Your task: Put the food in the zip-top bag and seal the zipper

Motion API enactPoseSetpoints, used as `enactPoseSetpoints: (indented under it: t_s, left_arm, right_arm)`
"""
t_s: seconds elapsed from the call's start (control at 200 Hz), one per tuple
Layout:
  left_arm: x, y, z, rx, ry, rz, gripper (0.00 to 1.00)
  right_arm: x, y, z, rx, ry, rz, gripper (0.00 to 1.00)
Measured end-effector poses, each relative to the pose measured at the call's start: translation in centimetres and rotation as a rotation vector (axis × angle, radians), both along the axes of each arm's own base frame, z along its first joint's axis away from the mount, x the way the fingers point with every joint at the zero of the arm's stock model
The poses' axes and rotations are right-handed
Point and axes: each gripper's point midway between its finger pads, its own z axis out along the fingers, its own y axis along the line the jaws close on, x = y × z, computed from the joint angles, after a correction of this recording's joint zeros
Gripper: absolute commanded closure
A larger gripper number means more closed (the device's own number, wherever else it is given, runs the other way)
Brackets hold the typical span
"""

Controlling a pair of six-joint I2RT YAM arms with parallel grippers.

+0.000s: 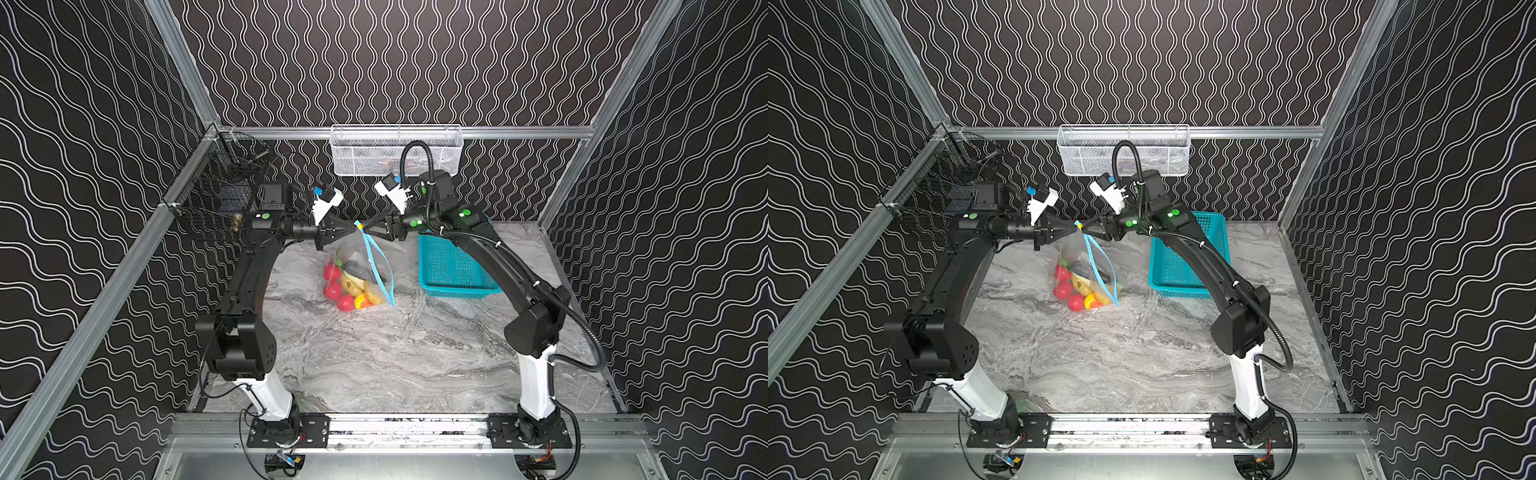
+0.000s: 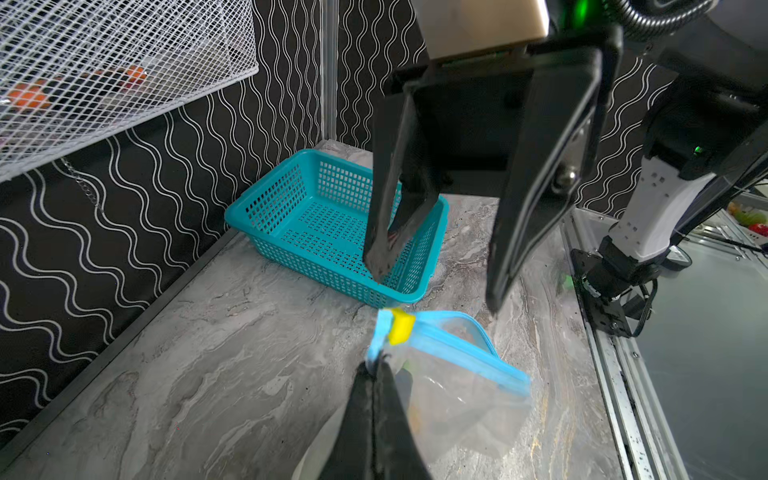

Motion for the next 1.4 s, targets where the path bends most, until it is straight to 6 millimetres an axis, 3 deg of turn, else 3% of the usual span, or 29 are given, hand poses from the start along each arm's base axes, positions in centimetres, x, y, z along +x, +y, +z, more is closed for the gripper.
enactPoseSetpoints:
  t_s: [0.541, 1.056, 1.171, 1.401]
  left_arm:
    - [0.1, 0.0, 0.5, -0.015, 0.009, 0.014, 1.0]
    - [0.3, 0.0, 0.7, -0.024, 0.016, 0.024, 1.0]
    - [0.3, 0.0, 0.8, -0.025, 0.013, 0.025, 1.0]
    - [0.4, 0.0, 0.8, -0.029, 0.017, 0.028, 1.0]
  right_arm:
    - [1.0, 1.1, 0.6, 0.055, 0.033, -0.003, 0.71]
    - [0.6, 1.6, 0.1, 0.054, 0.046, 0.018, 0.72]
    - [0.7, 1.8, -0.1, 0.053, 0.046, 0.02, 0.77]
    - [0.7, 1.9, -0.3, 0.051, 0.049, 0.02, 0.78]
